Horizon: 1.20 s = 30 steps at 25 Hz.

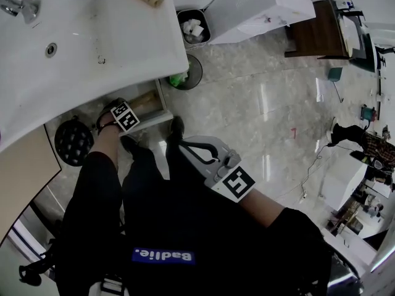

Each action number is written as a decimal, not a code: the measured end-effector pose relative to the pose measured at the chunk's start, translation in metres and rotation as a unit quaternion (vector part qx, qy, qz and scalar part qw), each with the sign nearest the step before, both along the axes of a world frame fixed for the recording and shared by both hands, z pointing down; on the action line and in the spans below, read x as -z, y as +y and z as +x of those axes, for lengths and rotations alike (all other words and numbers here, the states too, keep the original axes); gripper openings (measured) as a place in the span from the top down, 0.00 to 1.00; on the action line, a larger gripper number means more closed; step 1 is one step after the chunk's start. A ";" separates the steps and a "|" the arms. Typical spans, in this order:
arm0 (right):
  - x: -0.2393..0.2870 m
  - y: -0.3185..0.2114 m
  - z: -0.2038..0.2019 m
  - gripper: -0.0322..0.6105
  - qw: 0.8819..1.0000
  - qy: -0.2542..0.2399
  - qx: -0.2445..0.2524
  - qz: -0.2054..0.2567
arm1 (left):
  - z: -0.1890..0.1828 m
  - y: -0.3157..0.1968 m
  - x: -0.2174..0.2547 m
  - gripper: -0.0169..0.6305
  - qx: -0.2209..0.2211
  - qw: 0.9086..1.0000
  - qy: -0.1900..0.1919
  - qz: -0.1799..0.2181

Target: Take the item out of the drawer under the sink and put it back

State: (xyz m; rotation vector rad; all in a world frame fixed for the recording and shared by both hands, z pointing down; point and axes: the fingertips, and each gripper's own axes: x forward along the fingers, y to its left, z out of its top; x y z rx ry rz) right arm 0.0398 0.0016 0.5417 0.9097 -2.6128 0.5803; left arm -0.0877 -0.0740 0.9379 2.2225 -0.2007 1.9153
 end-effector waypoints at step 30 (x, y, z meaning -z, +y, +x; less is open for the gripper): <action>0.046 -0.009 0.002 0.95 0.999 0.001 -0.016 0.035 | 0.015 0.005 0.149 0.86 -0.029 0.993 0.070 0.087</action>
